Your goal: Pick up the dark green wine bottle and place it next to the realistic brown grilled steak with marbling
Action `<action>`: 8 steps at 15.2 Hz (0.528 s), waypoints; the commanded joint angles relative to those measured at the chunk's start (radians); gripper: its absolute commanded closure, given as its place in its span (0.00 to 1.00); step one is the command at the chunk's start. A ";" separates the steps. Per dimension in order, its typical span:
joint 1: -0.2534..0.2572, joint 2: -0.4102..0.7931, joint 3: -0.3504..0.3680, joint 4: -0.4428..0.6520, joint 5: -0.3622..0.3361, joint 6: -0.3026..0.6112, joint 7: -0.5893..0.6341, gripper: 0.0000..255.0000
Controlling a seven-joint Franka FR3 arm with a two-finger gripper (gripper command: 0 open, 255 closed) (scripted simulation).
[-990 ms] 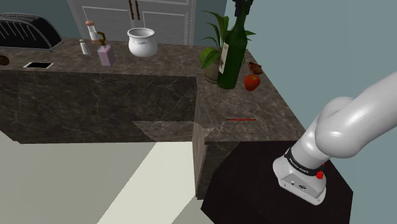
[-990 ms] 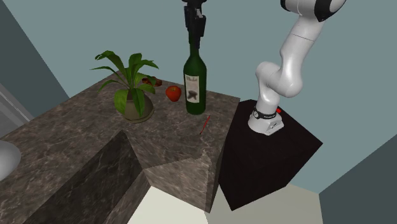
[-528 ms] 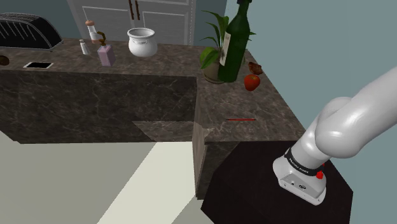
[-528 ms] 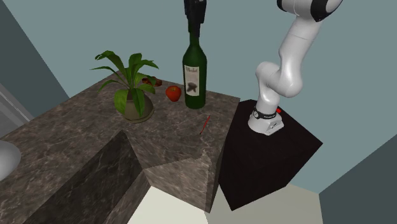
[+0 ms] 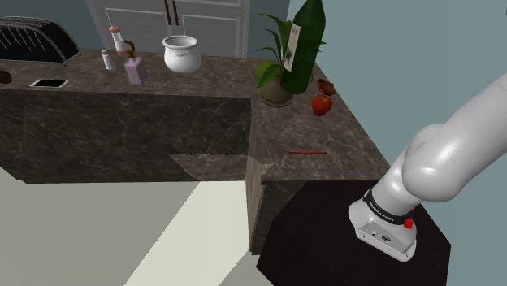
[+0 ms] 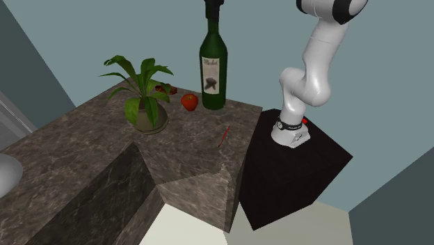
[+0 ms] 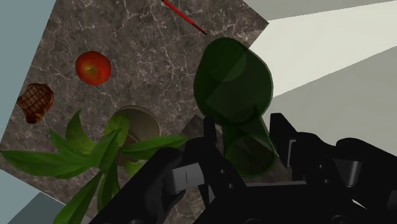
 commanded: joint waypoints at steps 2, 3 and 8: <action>0.000 0.047 0.001 0.105 -0.002 -0.058 -0.003 1.00; 0.000 0.064 0.002 0.143 -0.003 -0.079 -0.004 1.00; 0.002 0.176 0.004 0.382 -0.011 -0.205 -0.011 1.00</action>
